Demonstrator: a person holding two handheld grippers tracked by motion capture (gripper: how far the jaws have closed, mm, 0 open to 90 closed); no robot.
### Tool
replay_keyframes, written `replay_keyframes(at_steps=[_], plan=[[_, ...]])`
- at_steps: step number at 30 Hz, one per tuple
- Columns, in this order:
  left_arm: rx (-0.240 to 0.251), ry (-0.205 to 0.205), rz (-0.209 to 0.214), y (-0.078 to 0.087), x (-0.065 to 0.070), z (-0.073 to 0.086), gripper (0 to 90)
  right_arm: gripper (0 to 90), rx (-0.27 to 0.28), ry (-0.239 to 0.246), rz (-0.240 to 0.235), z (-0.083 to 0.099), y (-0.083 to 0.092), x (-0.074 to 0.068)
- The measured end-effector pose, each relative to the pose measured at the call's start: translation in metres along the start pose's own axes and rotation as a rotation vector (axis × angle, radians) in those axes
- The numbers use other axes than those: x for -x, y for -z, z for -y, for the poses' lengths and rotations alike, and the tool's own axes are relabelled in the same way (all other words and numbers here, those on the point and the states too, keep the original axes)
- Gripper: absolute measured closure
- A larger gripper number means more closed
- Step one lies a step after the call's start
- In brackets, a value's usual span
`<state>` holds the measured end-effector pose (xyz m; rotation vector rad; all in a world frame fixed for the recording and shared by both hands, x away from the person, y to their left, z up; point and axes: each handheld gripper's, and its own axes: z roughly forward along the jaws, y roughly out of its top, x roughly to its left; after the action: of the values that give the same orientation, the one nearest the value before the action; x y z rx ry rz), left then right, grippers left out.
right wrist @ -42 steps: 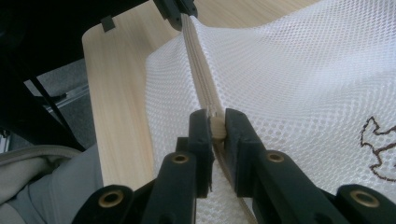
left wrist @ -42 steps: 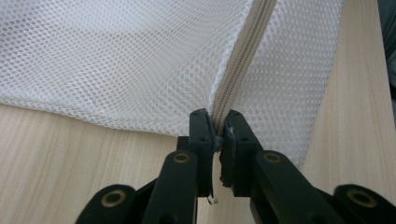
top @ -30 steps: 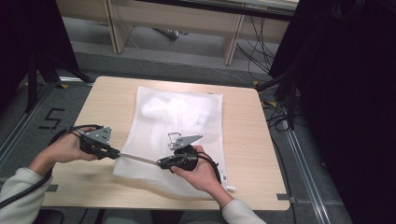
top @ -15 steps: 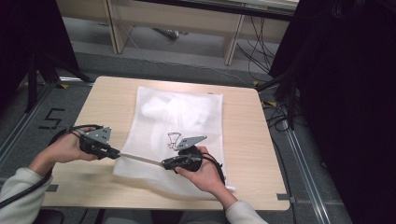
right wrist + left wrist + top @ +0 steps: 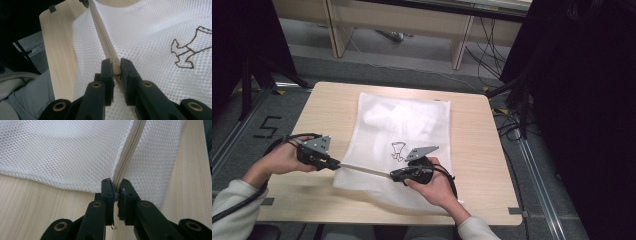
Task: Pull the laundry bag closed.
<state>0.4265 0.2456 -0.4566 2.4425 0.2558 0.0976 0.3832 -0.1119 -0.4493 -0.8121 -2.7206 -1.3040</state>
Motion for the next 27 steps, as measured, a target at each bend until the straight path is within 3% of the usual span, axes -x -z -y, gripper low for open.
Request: replay_keyframes(at_steps=[3,4,5,6,7,8,9,13,14,18,20,22,26,27], plan=[[0.0,-0.019,-0.006,0.0004,-0.0011,-0.0001,82.4,82.4,0.0,0.025,0.001,-0.0002,0.0002,0.0019],[0.005,0.004,-0.003,0.0001,-0.0002,0.0006,82.4,82.3,-0.002,0.034,-0.001,-0.0002,-0.0002,0.0021],[0.003,0.001,-0.003,0.0001,-0.0003,0.0007,82.4,82.3,0.004,0.05,-0.005,-0.0003,-0.0004,0.0037],[0.004,0.002,-0.001,0.0001,-0.0003,0.0006,82.4,82.3,-0.006,0.014,0.004,0.0003,0.0011,0.0018],[0.001,-0.012,-0.004,0.0003,-0.0009,0.0002,82.4,82.3,-0.004,0.005,-0.004,0.0009,0.0013,0.0012],[0.004,0.0,-0.001,0.0,-0.0004,0.0004,82.4,82.4,-0.011,-0.001,0.006,0.001,0.0025,0.0011],[0.004,0.002,-0.002,0.0002,-0.0002,0.0002,82.4,82.3,0.012,0.01,0.011,0.0017,0.001,0.0025],[0.005,0.002,-0.003,0.0002,-0.0004,0.0005,82.4,82.3,0.008,0.023,0.001,0.0024,0.0016,0.0038],[0.006,0.002,-0.002,0.0001,-0.0003,0.0005,82.4,82.3,0.017,0.048,0.01,0.0026,0.0014,0.0052],[0.005,-0.001,-0.006,-0.0001,-0.0008,0.001,82.4,82.3,-0.01,0.014,0.013,0.004,0.0052,0.0042],[0.002,0.004,-0.003,-0.0003,-0.0008,0.0012,82.4,82.3,-0.004,0.029,0.013,0.0045,0.0061,0.0059],[0.004,-0.001,-0.005,-0.0002,-0.0007,0.0007,82.4,82.3,0.01,0.007,0.025,0.0058,0.006,0.005],[0.005,0.004,-0.008,0.0,-0.0005,0.0012,82.5,82.3,-0.004,0.016,0.016,0.006,0.008,0.0057],[0.001,-0.009,-0.008,0.0002,-0.0013,0.0011,82.4,82.3,0.004,0.016,0.023,0.0069,0.0079,0.0061]])
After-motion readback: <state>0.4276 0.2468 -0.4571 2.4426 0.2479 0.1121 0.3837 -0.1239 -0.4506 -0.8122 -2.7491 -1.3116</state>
